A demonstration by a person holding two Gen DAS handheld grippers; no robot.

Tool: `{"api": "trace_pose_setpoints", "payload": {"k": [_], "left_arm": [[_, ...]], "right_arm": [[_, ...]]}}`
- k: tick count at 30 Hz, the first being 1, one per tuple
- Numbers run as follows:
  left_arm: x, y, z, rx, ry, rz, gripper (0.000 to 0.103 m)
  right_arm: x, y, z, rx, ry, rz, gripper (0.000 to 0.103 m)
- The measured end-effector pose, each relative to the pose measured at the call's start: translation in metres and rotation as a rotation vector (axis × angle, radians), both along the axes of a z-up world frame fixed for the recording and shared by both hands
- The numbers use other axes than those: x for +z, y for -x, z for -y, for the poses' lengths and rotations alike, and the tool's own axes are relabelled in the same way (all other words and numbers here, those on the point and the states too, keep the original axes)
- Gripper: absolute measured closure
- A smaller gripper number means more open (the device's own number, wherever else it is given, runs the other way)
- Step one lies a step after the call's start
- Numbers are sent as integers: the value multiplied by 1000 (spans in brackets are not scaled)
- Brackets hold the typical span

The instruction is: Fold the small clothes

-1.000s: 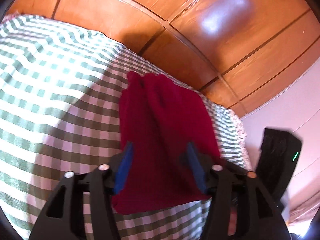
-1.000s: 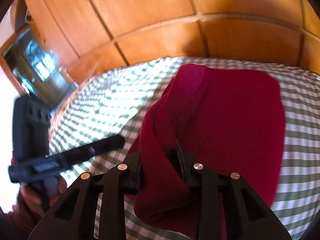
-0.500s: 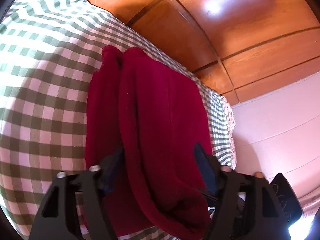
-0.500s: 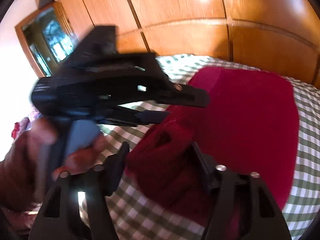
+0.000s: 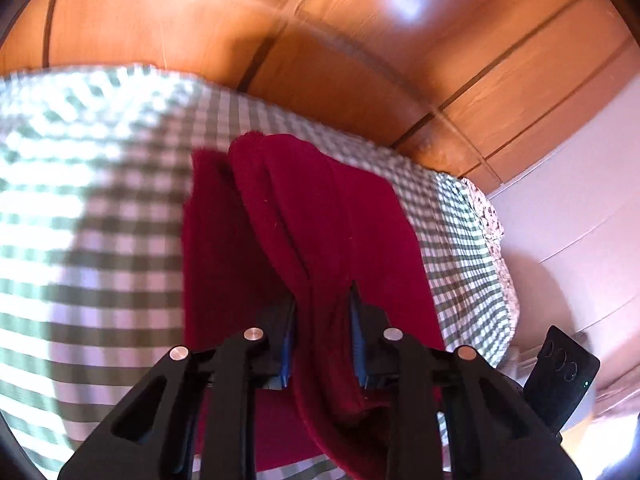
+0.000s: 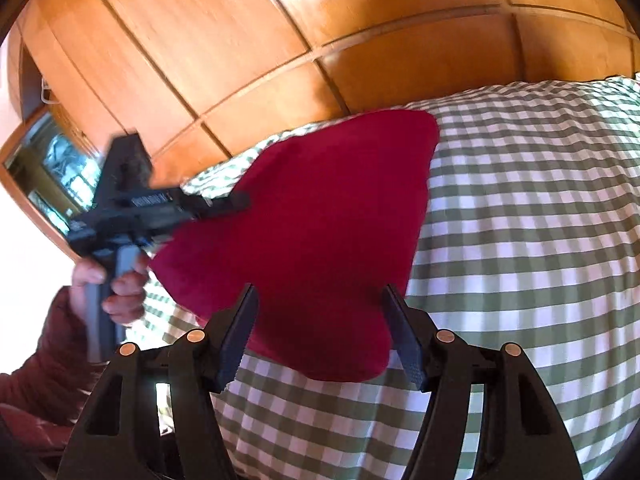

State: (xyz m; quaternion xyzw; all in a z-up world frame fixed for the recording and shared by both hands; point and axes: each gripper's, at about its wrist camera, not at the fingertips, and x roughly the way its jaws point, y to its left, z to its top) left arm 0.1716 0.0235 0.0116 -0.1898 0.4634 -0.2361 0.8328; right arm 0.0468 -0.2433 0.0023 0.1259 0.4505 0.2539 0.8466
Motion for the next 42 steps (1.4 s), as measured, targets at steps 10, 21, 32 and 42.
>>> {"api": "trace_pose_setpoints", "payload": {"k": [10,21,32,42], "left_arm": [[-50,16,-24,113,-166,-46,73],[-12,40,-13,190,-308,121,60],[-16,47,-10,194,-374,148,58],[-24,45,-6,195,-385,140,58]], "right_arm": [[-21,9,-63,91,165,36,40],[22,-28,-40,56,137,70,40],[12,-113,-65,-2,234,47,40],[-6,-142,-74,-6,297,21,40]]}}
